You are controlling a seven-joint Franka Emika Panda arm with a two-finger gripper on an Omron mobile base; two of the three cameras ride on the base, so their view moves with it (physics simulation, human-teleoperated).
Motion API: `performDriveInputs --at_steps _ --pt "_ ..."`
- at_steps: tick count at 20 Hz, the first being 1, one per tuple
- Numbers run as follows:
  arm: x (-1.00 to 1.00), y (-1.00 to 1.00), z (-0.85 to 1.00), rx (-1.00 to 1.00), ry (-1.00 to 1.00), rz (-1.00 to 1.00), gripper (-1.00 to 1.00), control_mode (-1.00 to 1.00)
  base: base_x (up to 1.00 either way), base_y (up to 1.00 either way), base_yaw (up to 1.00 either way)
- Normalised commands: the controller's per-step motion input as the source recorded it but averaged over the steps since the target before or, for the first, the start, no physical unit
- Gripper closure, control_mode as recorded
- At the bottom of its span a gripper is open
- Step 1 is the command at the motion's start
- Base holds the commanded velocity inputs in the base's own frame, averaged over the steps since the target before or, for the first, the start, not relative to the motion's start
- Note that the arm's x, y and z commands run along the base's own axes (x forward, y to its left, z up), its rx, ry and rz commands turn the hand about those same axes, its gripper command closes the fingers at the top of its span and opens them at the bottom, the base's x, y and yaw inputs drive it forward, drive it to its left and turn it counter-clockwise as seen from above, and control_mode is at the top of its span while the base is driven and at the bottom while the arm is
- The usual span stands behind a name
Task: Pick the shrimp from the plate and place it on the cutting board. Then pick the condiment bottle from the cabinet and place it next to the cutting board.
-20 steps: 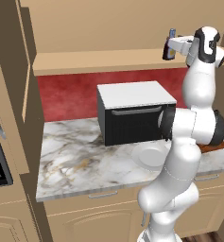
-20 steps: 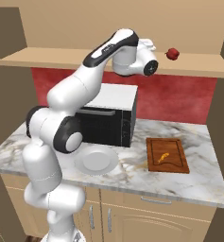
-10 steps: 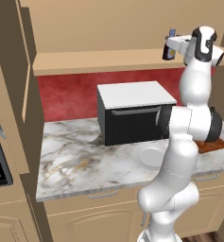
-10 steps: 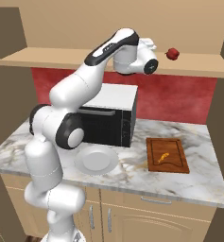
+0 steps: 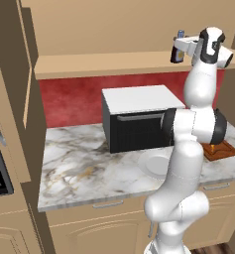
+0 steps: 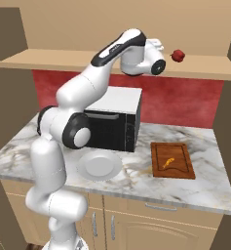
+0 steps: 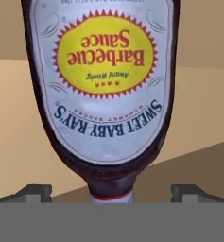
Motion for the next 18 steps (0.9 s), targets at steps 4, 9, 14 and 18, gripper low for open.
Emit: performDriveInputs --at_steps 4,9,14,18 --pt "0.2 -0.1 0.0 0.0 0.0 0.0 -1.0 -1.0 0.0 0.0 0.0" --pt "0.15 -0.01 0.0 0.0 0.0 0.0 -1.0 -1.0 0.0 0.0 0.0" --pt "0.03 0.0 0.0 0.0 0.0 0.0 -1.0 -1.0 0.0 0.0 0.0" --pt "0.01 0.0 0.0 0.0 0.0 0.0 -1.0 -1.0 0.0 0.0 0.0"
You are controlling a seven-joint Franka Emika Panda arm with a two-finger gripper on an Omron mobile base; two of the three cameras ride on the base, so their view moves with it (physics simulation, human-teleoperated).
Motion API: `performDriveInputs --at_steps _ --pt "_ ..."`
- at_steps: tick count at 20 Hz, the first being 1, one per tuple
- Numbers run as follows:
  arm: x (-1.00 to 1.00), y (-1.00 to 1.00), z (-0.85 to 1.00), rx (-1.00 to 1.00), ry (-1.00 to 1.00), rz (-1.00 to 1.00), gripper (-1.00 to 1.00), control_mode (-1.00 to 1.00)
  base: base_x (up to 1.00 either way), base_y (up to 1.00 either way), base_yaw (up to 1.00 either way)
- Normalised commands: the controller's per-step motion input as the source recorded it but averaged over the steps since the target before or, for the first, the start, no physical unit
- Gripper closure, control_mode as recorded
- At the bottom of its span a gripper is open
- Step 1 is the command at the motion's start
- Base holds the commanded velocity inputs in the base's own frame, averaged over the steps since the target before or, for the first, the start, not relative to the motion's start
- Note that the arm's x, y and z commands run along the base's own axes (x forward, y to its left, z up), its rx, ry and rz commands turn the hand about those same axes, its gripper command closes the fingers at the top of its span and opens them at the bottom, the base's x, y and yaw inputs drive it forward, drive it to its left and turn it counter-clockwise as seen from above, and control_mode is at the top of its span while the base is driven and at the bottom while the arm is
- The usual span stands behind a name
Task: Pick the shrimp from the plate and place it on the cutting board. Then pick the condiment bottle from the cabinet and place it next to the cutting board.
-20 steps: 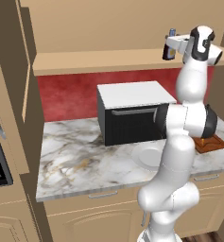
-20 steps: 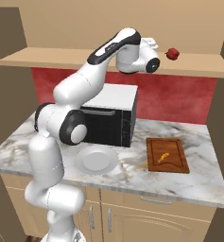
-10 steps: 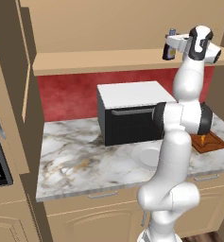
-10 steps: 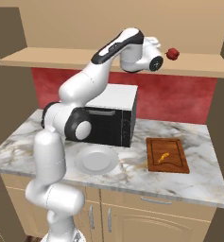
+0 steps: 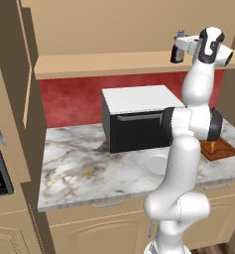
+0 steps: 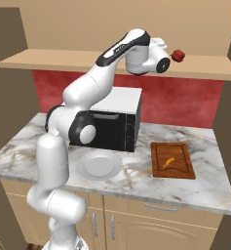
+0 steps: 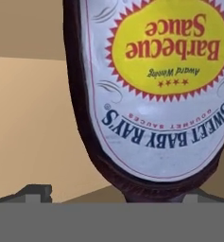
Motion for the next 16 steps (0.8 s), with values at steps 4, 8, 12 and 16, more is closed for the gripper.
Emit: performDriveInputs --at_steps 4,8,12,16 --pt "0.0 0.03 0.0 0.0 0.02 0.0 -1.0 -1.0 0.0 0.0 0.0" --pt "0.0 0.27 -0.04 -0.03 0.02 0.0 1.0 -1.0 0.0 0.0 0.0" --pt "0.0 0.23 -0.01 -0.03 0.01 0.0 1.0 -1.0 0.0 0.0 0.0" --pt "0.0 0.07 0.0 0.0 0.01 0.0 1.0 -1.0 0.0 0.0 0.0"
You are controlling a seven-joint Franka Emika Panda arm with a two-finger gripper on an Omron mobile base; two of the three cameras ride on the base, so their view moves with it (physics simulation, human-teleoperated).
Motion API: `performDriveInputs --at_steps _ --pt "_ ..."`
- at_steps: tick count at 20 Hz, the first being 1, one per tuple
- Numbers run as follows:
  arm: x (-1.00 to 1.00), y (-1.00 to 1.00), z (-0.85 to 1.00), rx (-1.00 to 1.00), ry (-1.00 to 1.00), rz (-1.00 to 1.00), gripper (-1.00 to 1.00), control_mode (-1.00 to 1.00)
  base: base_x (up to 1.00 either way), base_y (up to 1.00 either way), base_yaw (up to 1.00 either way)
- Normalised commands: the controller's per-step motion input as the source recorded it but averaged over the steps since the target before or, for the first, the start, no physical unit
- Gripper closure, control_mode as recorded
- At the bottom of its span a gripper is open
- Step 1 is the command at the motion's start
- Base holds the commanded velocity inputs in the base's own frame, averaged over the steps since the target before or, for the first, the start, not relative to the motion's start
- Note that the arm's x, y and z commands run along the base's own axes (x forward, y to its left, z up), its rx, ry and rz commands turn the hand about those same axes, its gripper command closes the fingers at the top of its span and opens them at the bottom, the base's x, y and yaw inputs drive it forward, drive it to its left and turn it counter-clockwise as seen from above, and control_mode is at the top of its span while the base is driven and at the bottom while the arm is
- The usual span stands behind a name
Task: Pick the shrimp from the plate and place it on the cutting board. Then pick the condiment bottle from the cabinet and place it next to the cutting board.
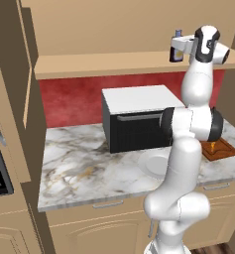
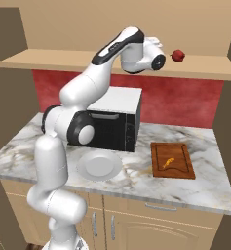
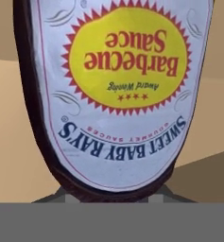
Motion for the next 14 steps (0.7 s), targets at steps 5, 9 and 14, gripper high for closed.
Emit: performDriveInputs --at_steps 5,9,14 --pt "0.0 0.0 0.0 0.0 0.0 0.0 1.0 -1.0 0.0 0.0 0.0" --pt "0.0 -0.03 0.0 0.0 0.0 0.0 1.0 -1.0 0.0 0.0 0.0" --pt "-0.17 -0.06 0.0 0.01 0.0 0.0 1.0 -1.0 0.0 0.0 0.0"
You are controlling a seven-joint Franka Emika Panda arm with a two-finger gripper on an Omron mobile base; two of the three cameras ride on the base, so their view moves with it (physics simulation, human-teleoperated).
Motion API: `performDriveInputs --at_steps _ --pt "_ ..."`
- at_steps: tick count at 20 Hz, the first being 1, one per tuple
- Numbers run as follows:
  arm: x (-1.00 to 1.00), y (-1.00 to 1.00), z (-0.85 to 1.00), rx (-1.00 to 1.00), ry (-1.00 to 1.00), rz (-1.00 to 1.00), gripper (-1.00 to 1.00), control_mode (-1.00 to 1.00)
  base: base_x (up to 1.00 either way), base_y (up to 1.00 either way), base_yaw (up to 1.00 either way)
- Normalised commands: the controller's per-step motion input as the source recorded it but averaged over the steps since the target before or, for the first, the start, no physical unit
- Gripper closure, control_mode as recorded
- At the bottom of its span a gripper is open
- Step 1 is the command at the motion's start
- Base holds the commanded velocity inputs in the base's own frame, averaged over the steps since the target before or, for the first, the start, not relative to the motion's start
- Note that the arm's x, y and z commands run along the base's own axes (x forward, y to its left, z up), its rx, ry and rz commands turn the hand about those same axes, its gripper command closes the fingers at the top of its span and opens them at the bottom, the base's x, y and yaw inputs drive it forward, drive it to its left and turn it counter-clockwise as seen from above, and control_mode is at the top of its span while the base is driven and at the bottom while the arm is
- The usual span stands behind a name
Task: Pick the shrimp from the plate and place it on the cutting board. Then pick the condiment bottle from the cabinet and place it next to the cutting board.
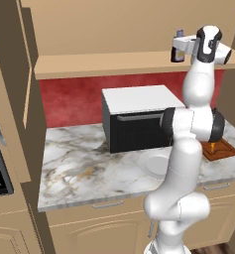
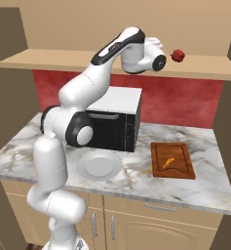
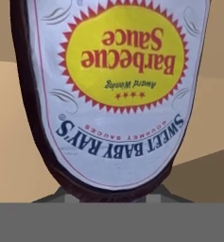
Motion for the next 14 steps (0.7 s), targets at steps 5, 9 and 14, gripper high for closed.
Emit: performDriveInputs --at_steps 5,9,14 --pt "-0.41 0.0 0.0 0.0 0.03 0.0 1.0 -1.0 0.0 0.0 0.0" --pt "-0.5 0.0 0.0 0.0 0.08 0.0 1.0 -1.0 0.0 0.0 0.0" --pt "-0.57 0.0 0.0 0.0 0.09 0.0 1.0 -1.0 0.0 0.0 0.0"
